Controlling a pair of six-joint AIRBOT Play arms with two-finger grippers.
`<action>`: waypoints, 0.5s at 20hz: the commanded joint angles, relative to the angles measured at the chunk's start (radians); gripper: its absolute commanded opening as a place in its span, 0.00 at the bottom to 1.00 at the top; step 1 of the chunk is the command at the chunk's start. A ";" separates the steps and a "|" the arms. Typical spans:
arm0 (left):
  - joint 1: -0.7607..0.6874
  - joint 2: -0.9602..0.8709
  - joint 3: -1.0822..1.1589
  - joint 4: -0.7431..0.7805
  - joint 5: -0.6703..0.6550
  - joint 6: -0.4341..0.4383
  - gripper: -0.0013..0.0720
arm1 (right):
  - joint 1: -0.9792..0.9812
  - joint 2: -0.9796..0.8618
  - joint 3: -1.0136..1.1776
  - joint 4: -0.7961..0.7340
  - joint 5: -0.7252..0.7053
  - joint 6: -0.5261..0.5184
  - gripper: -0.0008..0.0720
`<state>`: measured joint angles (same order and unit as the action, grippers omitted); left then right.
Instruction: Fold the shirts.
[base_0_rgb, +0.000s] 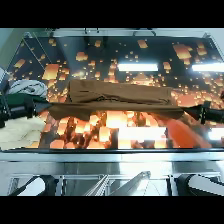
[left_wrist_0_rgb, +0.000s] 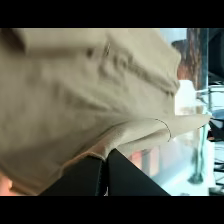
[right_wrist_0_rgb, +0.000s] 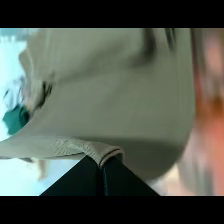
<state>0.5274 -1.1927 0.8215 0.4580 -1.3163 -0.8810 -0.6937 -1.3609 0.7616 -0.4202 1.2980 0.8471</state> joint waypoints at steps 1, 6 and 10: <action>-0.090 -0.192 0.251 -0.012 0.052 -0.018 0.04 | 0.146 -0.012 0.088 0.068 -0.247 -0.055 0.03; -0.195 -0.561 0.632 -0.006 0.061 -0.069 0.04 | 0.301 -0.140 0.278 0.066 -0.469 -0.078 0.03; -0.253 -0.809 0.891 -0.006 0.037 -0.101 0.03 | 0.355 -0.285 0.340 0.066 -0.510 -0.093 0.03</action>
<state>0.3176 -1.8297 1.5299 0.4519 -1.2606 -0.9535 -0.3866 -1.5574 1.0515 -0.3569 0.8574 0.7692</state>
